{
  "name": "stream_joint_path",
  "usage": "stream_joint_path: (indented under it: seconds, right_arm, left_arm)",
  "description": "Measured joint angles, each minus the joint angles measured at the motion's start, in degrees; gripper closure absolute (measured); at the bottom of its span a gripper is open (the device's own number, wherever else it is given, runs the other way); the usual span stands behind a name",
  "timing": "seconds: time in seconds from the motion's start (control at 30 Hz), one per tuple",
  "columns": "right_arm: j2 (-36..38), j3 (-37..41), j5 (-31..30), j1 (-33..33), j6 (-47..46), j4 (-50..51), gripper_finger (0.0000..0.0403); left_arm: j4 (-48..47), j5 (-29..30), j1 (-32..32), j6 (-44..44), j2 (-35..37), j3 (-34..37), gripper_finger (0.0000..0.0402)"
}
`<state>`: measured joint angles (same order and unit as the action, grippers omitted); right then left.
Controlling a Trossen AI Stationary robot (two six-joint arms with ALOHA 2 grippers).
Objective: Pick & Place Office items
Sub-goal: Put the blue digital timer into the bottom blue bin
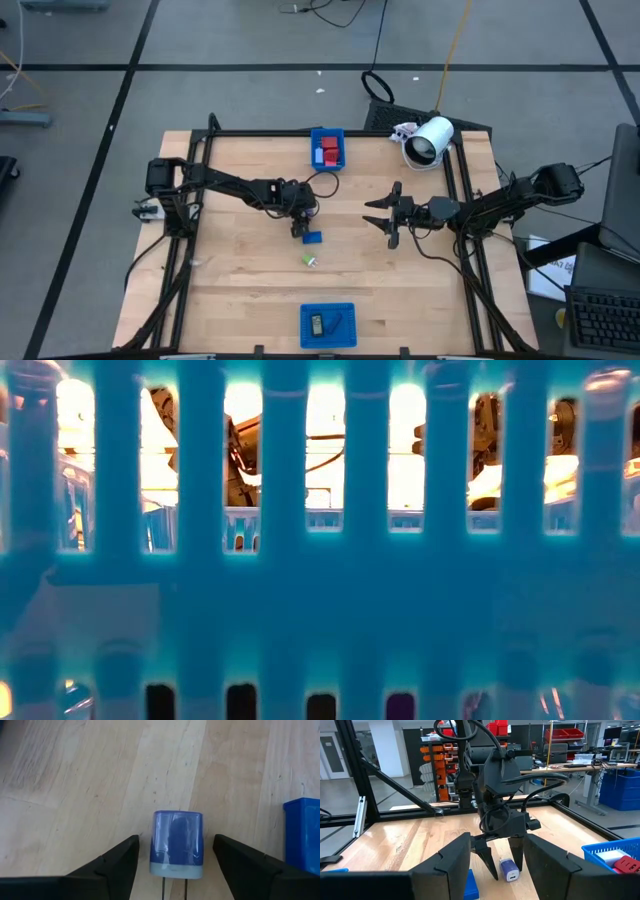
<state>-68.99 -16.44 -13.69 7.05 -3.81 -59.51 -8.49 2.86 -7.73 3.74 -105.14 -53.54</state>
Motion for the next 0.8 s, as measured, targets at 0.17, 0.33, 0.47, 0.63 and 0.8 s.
stream_joint_path:
  seconds: [0.17, 0.33, 0.47, 0.63, 0.8]
  right_arm:
    - [0.0, 0.0, 0.0, 0.0, 0.0, 0.0, 0.0232]
    - [0.0, 0.0, 0.0, 0.0, 0.0, 0.0, 0.0232]
    - [0.0, 0.0, 0.0, 0.0, 0.0, 0.0, 0.0232]
    - [0.0, 0.0, 0.0, 0.0, 0.0, 0.0, 0.0232]
    - [0.0, 0.0, 0.0, 0.0, 0.0, 0.0, 0.0232]
  left_arm:
    - [-0.3, 0.1, 0.0, 0.6, 0.7, 0.0, 0.0131]
    - [-1.9, 0.4, 0.2, 2.7, 3.7, 0.4, 0.0138]
    - [-2.1, 0.4, 0.8, 4.4, 7.7, 0.2, 0.0149]
    - [-2.4, 0.3, 3.1, 7.1, 10.2, 0.2, 0.0157]
    - [-1.7, 0.2, 7.2, 5.2, 9.7, 0.2, 0.0158]
